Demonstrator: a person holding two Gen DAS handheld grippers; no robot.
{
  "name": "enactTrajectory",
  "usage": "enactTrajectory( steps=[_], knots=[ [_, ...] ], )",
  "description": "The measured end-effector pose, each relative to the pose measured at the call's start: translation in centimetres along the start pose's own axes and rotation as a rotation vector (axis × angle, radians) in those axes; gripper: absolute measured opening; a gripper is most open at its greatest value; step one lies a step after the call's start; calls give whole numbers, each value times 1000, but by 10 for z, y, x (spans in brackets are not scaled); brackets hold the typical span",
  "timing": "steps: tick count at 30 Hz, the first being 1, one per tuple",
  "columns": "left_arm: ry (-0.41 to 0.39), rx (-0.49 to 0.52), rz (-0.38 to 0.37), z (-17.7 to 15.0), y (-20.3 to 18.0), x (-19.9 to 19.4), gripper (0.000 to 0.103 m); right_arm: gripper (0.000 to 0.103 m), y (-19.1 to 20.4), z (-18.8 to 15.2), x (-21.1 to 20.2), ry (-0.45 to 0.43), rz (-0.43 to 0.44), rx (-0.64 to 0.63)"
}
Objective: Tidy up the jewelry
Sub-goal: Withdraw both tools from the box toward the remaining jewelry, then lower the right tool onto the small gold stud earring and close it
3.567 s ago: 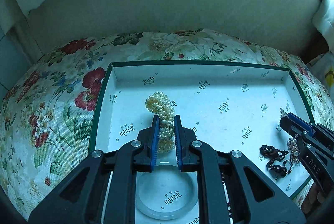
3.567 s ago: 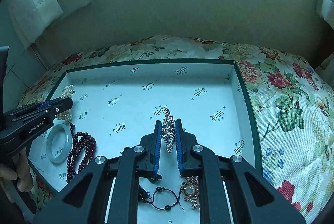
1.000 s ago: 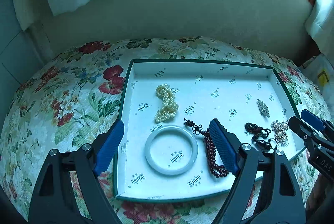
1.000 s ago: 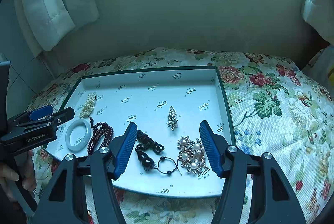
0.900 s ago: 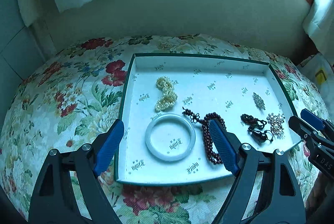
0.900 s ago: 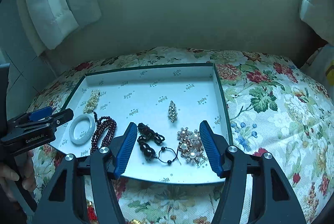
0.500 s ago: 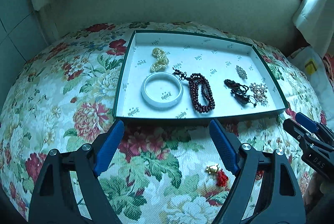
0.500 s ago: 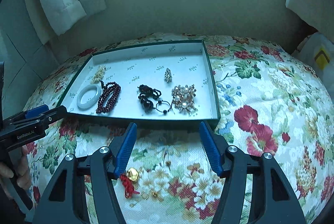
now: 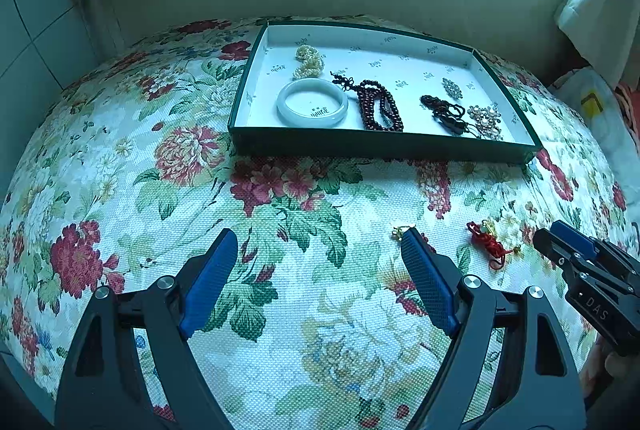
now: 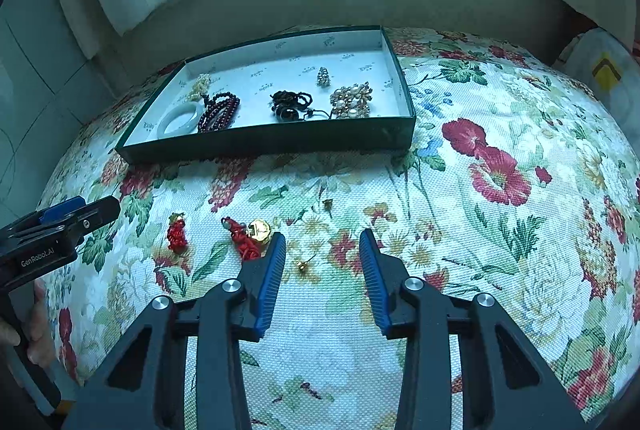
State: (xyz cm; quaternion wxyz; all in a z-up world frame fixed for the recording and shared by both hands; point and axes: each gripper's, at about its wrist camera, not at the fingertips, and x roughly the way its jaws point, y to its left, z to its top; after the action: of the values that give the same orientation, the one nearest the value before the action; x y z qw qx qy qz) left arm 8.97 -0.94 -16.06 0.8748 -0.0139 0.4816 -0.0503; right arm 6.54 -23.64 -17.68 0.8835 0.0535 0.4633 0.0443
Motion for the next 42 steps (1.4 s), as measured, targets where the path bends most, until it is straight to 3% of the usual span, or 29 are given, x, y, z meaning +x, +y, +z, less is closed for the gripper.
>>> enactTrajectory(
  steps=[8,25,31,42],
  knots=[
    [6,3,-3,-7,-3,-2,83,23,8,-7,9,28,13,-17],
    [20,-7,-3,-8,1,6,83,16,14,-7,20,45,-5,-31],
    [21,-3,-4,-8,-1,6,83,8,12,-8,20,42,-14,-37],
    [31,19,-9,-8,-13,11,81,7,9,-3,17,37,-20,-45]
  ],
)
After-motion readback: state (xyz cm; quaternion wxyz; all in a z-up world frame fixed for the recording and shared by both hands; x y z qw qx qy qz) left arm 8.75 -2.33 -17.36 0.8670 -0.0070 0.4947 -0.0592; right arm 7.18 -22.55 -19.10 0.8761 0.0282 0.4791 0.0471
